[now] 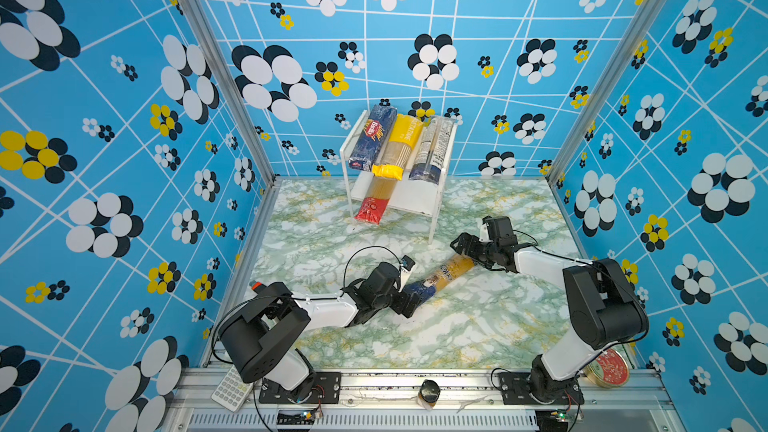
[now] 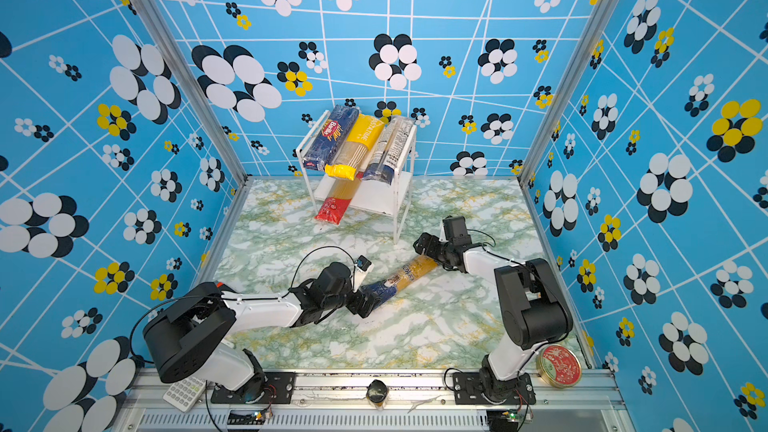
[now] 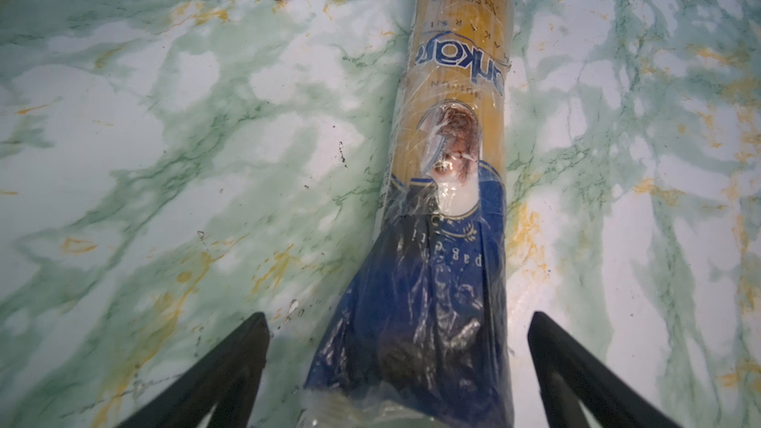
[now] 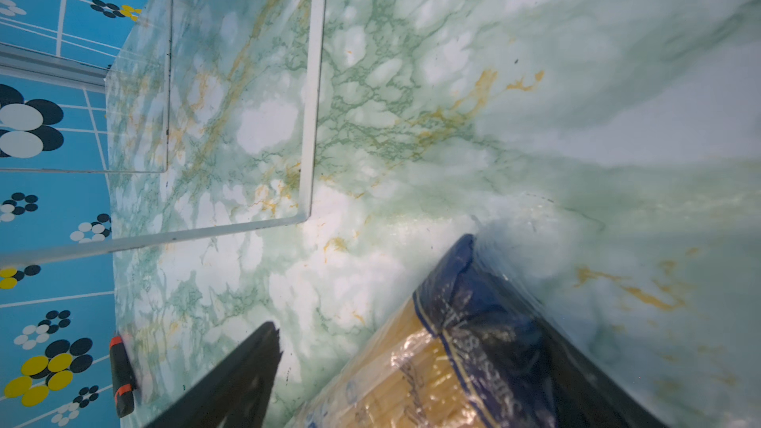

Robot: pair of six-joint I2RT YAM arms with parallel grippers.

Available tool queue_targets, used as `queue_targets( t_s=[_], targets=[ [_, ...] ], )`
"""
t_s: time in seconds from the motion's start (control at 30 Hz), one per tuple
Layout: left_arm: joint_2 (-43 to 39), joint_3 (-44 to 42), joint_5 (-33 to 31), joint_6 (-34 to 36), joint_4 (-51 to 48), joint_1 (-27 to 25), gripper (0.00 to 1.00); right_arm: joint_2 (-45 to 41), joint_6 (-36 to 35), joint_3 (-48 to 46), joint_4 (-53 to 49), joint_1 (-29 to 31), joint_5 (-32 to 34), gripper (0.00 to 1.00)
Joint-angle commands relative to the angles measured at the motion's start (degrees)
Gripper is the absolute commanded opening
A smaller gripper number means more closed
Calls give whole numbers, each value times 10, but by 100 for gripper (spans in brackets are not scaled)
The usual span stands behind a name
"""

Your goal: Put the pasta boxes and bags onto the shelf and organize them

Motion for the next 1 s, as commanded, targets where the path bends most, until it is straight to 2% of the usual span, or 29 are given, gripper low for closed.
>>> queue_targets(
  t_s=[0.0, 0.4, 0.7, 0.97],
  targets=[
    [16, 17, -6, 21, -7, -8, 99, -21, -11, -1, -49, 8, -3, 96],
    [75, 61, -31, 92, -28, -21, 99, -117, -72, 9, -157, -26, 50, 99],
    [122, 96, -62, 125, -62, -44, 99, -158, -75, -16, -169, -39, 53, 99],
    [137, 110, -98, 137, -82, -63, 92, -162, -72, -28, -165, -41, 54, 99]
  ],
)
